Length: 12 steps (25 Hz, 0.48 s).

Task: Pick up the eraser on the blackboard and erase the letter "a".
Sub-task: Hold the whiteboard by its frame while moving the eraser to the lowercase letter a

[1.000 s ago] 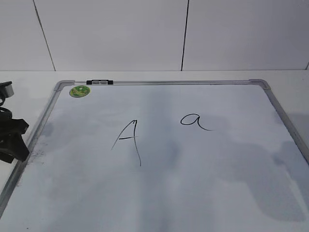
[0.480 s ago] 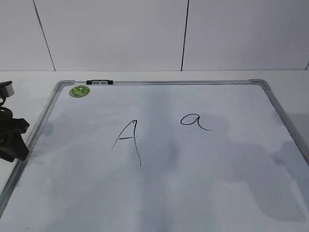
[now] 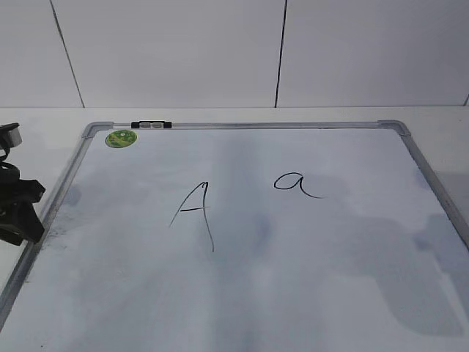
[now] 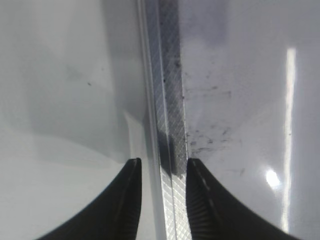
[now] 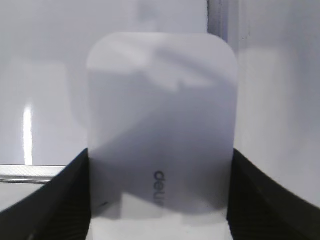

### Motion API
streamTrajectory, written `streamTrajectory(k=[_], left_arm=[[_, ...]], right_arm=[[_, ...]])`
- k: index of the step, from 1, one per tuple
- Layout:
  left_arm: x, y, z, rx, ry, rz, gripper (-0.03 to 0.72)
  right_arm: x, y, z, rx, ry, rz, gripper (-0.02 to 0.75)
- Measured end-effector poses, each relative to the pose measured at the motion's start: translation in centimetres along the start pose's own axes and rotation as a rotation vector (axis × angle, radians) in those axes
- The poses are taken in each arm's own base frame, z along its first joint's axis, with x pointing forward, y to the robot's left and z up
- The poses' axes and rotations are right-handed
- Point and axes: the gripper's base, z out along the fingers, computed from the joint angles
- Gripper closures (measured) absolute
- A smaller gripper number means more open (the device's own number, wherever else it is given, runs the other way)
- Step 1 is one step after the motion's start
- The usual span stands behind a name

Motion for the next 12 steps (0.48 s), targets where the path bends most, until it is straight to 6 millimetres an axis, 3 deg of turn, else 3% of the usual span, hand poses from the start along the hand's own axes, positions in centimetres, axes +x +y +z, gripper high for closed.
streamTrajectory(k=[12], left_arm=[[-0.2,0.2,1.0,0.012,0.026,-0.021,0.472]], right_arm=[[0.0,0.0,0.0,0.000,0.000,0.000,0.193]])
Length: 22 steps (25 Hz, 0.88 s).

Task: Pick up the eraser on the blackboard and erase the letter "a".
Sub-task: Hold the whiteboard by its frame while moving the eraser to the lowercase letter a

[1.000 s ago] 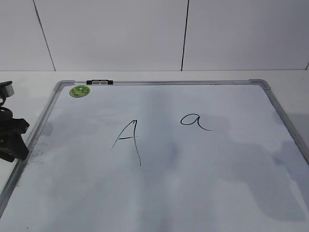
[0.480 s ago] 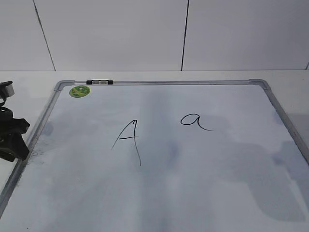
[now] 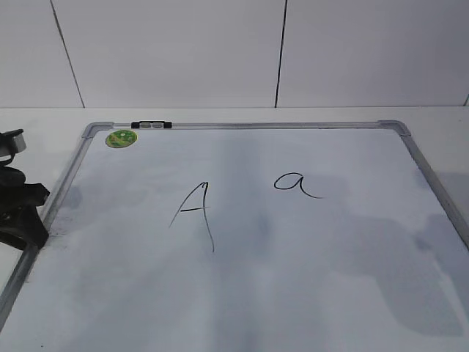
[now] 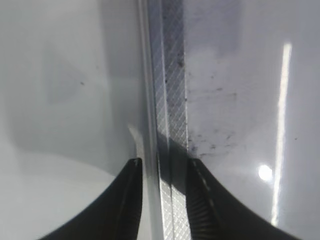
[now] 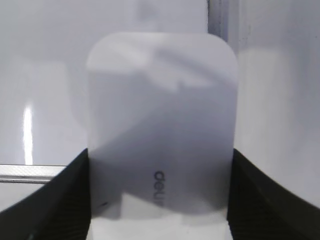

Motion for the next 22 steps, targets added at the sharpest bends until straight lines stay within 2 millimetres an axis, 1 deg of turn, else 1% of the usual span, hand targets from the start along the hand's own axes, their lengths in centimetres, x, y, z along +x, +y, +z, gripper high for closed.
streamTrajectory(k=[6,7,22], left_arm=[[-0.05,-0.03,-0.09,0.007,0.002,-0.003,0.636],[-0.05,-0.03,-0.09,0.007,0.002,-0.005,0.646],[-0.02,-0.04,-0.09,0.008,0.005,-0.011,0.653]], right_arm=[[0.00,0.00,0.00,0.000,0.000,0.000,0.193],[0.00,0.00,0.00,0.000,0.000,0.000,0.193],[-0.05,0.06,0.09,-0.007,0.020,0.013,0.193]])
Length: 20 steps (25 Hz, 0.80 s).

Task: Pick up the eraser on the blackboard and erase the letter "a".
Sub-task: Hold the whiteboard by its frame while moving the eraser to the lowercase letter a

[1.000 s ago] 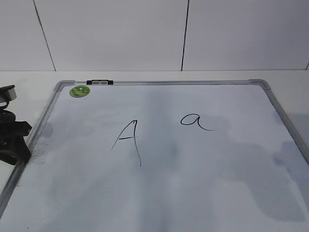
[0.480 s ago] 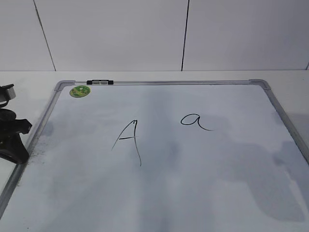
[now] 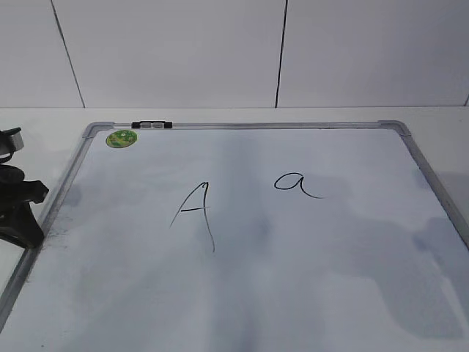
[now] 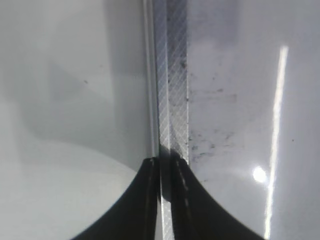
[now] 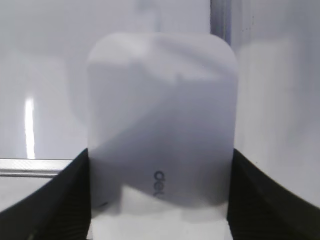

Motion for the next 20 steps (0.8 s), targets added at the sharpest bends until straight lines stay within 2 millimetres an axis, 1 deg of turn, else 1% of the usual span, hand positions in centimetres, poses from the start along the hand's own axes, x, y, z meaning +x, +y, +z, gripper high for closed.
streamTrajectory(k=[2,4,9,12,20], left_arm=[[0.0,0.0,0.0,-0.001,0.000,0.001,0.653],[0.0,0.0,0.0,-0.001,0.000,0.002,0.653],[0.0,0.0,0.0,-0.001,0.001,0.002,0.653],[0.0,0.0,0.0,-0.001,0.001,0.002,0.653],[0.0,0.0,0.0,0.000,0.003,0.002,0.653]], right_arm=[[-0.5,0.0,0.1,0.003,0.024,-0.001,0.193],[-1.5,0.0,0.0,0.003,0.024,-0.003,0.193],[-4.9,0.1,0.1,0.003,0.025,-0.005,0.193],[-6.9,0.1,0.9,-0.004,0.048,-0.015,0.193],[-11.6,0.6,3.9,-0.033,0.107,-0.032,0.193]])
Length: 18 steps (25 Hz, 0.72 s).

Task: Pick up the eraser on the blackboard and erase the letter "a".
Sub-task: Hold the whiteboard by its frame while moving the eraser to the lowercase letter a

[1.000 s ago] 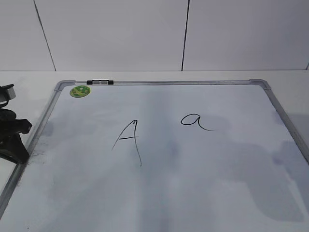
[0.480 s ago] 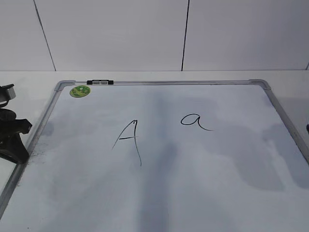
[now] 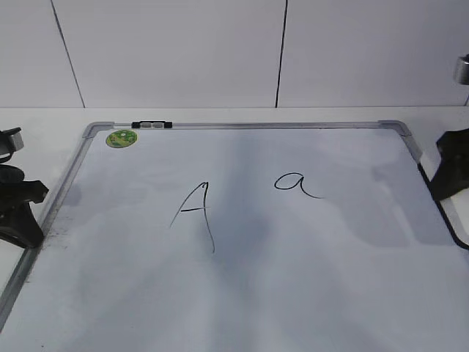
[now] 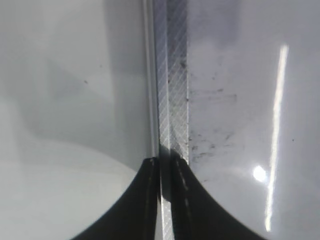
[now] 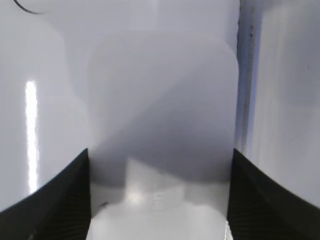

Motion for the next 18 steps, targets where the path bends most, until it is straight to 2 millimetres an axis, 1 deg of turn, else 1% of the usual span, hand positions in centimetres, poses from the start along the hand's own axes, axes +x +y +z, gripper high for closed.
streamTrajectory(k=[2,4,6,11,14,16,18], left_arm=[[0.0,0.0,0.0,-0.001,0.000,0.001,0.653],[0.0,0.0,0.0,-0.001,0.000,0.001,0.653],[0.0,0.0,0.0,-0.001,0.000,0.001,0.653],[0.0,0.0,0.0,-0.001,0.003,0.001,0.653],[0.0,0.0,0.0,0.000,0.005,0.001,0.653],[0.0,0.0,0.0,0.001,0.005,0.001,0.653],[0.0,0.0,0.0,0.002,0.007,0.001,0.653]], right_arm=[[-1.2,0.7,0.9,0.003,0.013,-0.038,0.193],[-2.4,2.1,1.8,-0.004,0.027,-0.084,0.193],[-3.8,3.9,2.9,-0.015,0.034,-0.136,0.193],[-6.9,7.6,6.1,0.001,0.059,-0.234,0.193],[-8.6,8.9,7.5,0.004,0.054,-0.262,0.193],[-9.8,9.4,8.6,0.004,0.053,-0.265,0.193],[-10.7,9.6,9.2,0.004,0.049,-0.266,0.193]])
